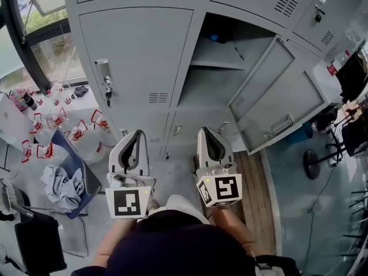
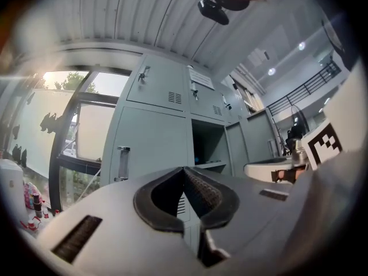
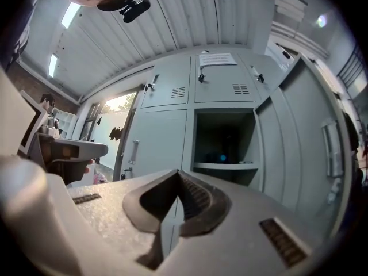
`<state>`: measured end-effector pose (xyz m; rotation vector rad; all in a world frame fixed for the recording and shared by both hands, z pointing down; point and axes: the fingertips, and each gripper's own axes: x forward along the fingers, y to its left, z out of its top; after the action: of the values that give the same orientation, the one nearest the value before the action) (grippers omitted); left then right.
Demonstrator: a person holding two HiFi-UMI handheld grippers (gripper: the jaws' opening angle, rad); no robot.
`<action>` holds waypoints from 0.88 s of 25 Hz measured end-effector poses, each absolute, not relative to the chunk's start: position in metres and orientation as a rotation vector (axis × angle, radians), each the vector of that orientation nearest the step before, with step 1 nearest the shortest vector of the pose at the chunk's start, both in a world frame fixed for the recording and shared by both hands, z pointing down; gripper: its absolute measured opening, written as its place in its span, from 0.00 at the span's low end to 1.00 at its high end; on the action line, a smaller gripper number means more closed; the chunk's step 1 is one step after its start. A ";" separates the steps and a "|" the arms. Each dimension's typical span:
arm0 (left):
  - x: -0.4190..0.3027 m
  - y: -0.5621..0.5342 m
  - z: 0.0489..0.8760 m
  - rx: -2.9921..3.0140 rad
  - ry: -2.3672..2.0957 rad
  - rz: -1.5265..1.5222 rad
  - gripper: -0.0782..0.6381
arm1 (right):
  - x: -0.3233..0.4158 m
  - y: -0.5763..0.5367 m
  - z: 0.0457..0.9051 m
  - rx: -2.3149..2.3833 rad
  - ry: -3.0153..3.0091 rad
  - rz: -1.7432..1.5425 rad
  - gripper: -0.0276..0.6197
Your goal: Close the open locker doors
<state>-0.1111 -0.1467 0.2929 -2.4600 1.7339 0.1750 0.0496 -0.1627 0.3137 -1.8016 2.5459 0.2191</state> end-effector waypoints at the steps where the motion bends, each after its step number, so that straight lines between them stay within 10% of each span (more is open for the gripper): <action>1: -0.101 -0.147 0.292 -2.474 1.715 0.173 0.11 | 0.058 -0.162 0.312 -1.812 2.533 0.216 0.04; 22: 0.125 -0.139 0.279 -2.522 1.681 0.147 0.11 | 0.229 -0.143 0.275 -1.638 2.632 0.289 0.04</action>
<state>0.1247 -0.1395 0.2786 -2.5216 1.6810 0.1467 0.2285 -0.1434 0.2748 -1.6377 2.6318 0.2894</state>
